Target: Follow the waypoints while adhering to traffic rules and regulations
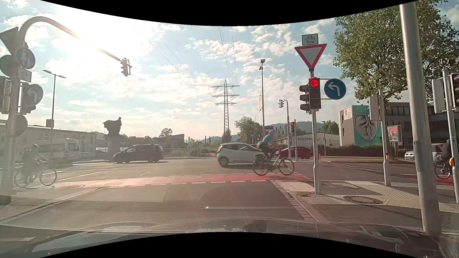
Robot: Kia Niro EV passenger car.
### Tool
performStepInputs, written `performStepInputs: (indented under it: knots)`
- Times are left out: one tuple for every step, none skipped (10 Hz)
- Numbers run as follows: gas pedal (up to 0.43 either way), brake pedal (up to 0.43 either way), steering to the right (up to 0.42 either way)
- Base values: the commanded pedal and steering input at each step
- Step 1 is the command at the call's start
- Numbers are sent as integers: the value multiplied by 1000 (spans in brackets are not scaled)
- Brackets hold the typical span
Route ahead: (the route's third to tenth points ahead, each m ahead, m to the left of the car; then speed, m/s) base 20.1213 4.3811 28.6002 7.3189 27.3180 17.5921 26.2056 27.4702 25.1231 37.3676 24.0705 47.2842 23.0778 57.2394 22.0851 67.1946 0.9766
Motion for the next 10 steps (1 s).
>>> performStepInputs:
  knots:
    - [0,159,-1]
    - [0,159,-1]
    - [0,159,-2]
    - [0,177,-2]
    - [0,183,-2]
    - [0,189,-2]
    - [0,189,-2]
    - [0,177,-2]
    - [0,165,-2]
    - [0,152,-1]
